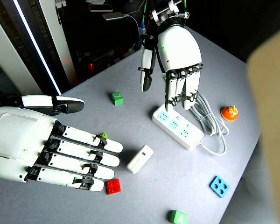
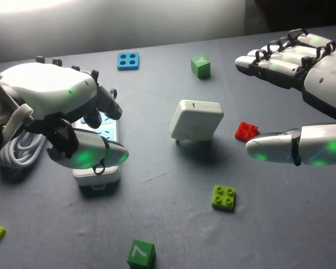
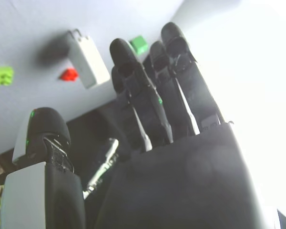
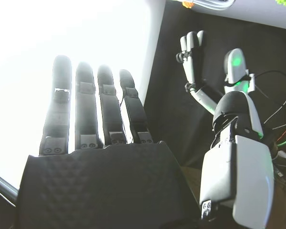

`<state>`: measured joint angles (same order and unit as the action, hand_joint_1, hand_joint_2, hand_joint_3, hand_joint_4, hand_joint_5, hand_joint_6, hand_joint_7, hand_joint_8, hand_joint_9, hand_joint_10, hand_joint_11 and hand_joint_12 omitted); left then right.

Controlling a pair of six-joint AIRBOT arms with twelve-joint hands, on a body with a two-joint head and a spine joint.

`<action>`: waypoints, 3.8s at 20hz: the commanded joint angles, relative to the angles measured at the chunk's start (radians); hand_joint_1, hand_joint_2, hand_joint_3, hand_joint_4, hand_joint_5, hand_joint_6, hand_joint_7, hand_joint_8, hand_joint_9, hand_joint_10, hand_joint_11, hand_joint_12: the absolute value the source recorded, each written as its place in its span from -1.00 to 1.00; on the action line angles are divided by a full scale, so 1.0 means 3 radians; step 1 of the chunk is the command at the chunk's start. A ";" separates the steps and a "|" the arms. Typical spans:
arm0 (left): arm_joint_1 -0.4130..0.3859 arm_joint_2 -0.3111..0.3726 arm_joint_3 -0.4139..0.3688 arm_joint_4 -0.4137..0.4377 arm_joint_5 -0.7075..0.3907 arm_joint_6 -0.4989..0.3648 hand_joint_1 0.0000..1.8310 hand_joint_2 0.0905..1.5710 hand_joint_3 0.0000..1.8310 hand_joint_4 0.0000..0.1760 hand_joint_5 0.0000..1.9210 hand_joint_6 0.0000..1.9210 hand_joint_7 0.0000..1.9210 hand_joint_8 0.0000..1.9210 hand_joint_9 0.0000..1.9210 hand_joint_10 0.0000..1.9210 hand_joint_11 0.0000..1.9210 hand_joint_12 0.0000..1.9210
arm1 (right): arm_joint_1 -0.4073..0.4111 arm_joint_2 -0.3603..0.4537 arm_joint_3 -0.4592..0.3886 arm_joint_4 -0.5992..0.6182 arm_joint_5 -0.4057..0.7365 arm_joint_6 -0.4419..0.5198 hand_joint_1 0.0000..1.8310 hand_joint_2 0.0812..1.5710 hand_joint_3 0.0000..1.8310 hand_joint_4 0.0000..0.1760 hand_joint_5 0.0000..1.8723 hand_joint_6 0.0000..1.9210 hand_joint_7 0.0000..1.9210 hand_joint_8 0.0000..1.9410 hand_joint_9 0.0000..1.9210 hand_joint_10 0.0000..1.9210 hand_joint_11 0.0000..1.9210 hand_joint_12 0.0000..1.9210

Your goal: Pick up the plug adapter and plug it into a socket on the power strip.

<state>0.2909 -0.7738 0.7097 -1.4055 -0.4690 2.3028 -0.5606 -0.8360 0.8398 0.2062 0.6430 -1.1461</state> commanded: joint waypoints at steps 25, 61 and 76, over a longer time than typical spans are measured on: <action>0.0521 0.0168 -0.0501 -0.0658 -0.0565 -0.0512 -1.00 0.39 -0.99 -1.00 -1.00 -1.00 -0.97 -1.00 -1.00 -1.00 -1.00 -1.00 | 0.0897 -0.0705 0.0844 0.0534 -0.1141 0.0190 -0.94 0.33 -1.00 -1.00 -0.98 -1.00 -0.92 -1.00 -0.91 -1.00 -1.00 -0.70; 0.1133 -0.0473 -0.0076 0.0262 -0.0833 -0.1355 -1.00 0.41 -1.00 -1.00 -1.00 -1.00 -0.98 -1.00 -1.00 -1.00 -1.00 -1.00 | 0.1013 -0.1654 0.1768 0.0535 -0.2029 0.0582 0.02 0.40 -1.00 -1.00 -1.00 -1.00 -0.97 -1.00 -0.94 -1.00 -1.00 -0.62; 0.1178 -0.0474 -0.0160 0.0288 -0.0908 -0.1377 -1.00 0.41 -1.00 -1.00 -0.99 -1.00 -0.95 -0.99 -0.97 -0.99 -0.96 -0.98 | 0.1012 -0.1986 0.2205 0.0535 -0.2088 0.0625 0.00 0.40 -1.00 -1.00 -1.00 -1.00 -0.99 -1.00 -0.94 -1.00 -1.00 -0.66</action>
<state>0.6510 -0.9165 0.6628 -1.3495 -0.7189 1.8957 -0.2684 -1.4368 1.4975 0.3592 -0.0792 -0.9653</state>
